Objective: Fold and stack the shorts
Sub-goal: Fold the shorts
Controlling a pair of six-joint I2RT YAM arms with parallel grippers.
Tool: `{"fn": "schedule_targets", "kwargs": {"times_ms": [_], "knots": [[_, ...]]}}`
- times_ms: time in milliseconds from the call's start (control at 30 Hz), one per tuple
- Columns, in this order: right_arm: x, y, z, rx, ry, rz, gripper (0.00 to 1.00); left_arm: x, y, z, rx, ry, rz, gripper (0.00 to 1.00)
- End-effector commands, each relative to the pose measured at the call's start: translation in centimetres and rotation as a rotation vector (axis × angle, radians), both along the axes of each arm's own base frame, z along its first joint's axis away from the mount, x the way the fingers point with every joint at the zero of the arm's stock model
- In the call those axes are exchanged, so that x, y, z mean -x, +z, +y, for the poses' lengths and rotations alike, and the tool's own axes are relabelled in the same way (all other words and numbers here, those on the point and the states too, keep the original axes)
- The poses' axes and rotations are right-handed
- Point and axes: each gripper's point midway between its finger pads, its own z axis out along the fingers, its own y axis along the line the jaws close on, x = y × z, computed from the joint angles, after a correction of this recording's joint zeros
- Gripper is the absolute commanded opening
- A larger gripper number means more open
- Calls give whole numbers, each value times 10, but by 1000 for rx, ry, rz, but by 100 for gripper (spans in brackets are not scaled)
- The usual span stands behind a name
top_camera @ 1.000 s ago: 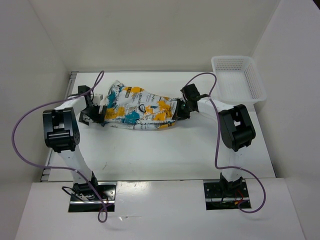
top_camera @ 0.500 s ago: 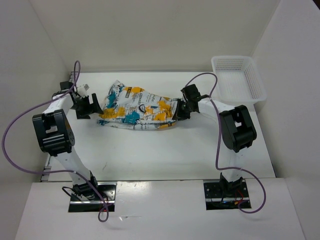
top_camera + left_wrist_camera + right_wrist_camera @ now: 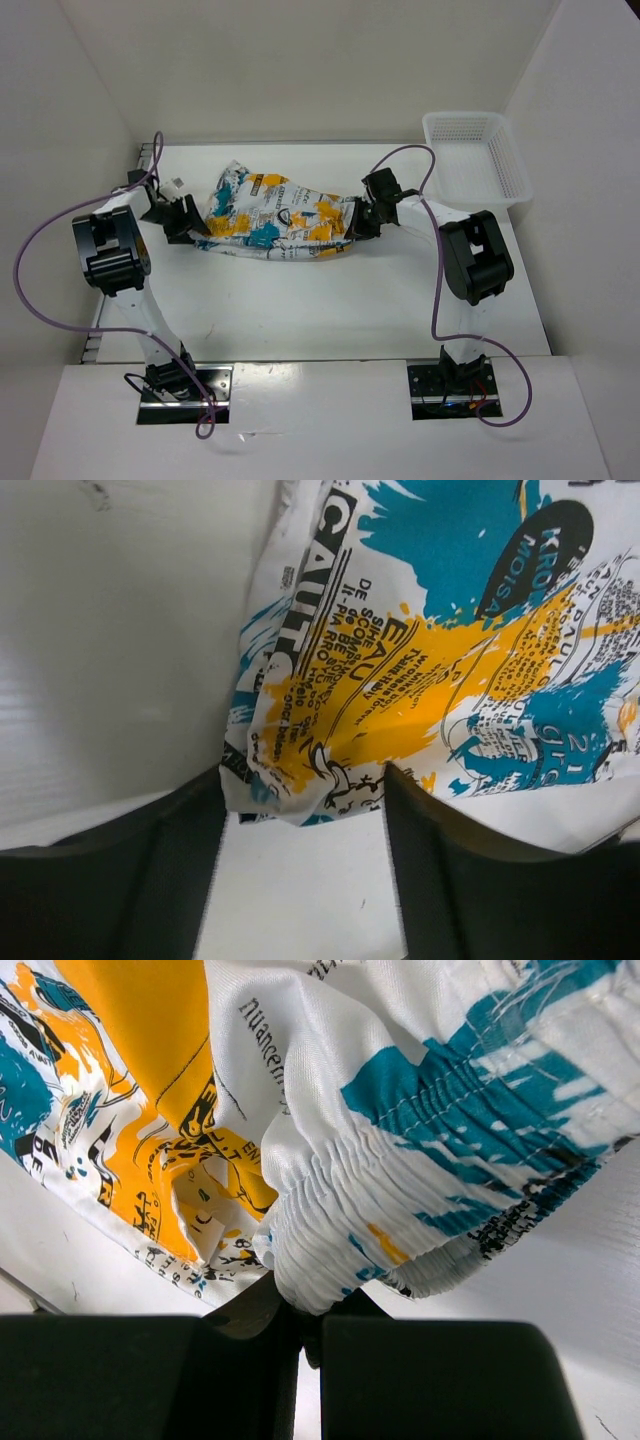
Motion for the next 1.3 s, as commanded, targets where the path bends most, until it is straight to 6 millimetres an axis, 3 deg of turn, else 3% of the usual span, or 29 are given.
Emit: {"fn": "schedule_targets", "kwargs": {"times_ms": [0, 200, 300, 333, 400, 633, 700, 833, 867, 933, 967, 1033, 1067, 1133, 1167, 1267], "knots": [[-8, 22, 8, -22, 19, -78, 5, 12, -25, -12, 56, -17, 77, 66], [-10, 25, 9, -26, 19, -86, 5, 9, -41, -18, 109, -32, 108, 48], [-10, 21, 9, -22, 19, -78, 5, 8, -38, -26, 165, -50, 92, 26], [-10, 21, 9, -22, 19, -78, 5, 4, -34, -27, 175, -65, 68, 14], [-8, 16, 8, -15, 19, -59, 5, -1, -29, -28, 189, -78, 43, 3], [-7, 7, 1, 27, 7, -45, 5, -37, 46, -35, 107, -164, -162, 0], [-7, 2, -1, 39, 2, -40, 5, -42, 60, -45, 36, -213, -181, 0], [-7, 2, -1, 39, 2, -40, 5, -61, 106, -67, -150, -337, -283, 0], [-7, 2, -1, 39, 2, -40, 5, -63, 111, -85, -181, -387, -299, 0], [-11, 5, -1, 43, -3, -51, 5, -70, 132, -93, -287, -444, -347, 0], [-14, 8, 0, 39, -4, -61, 5, -70, 138, -118, -319, -513, -371, 0], [-16, 7, 1, 39, -4, -61, 5, -74, 156, -134, -417, -595, -429, 0], [-20, 11, 1, 40, -17, -70, 5, -73, 164, -162, -432, -662, -472, 0], [-23, 9, 1, 47, -22, -71, 5, -77, 191, -186, -504, -729, -562, 0], [-24, 8, -1, 53, -36, -71, 5, -70, 200, -217, -508, -794, -609, 0], [-27, 11, 0, 50, -37, -79, 5, -58, 206, -261, -505, -918, -673, 0]]}}
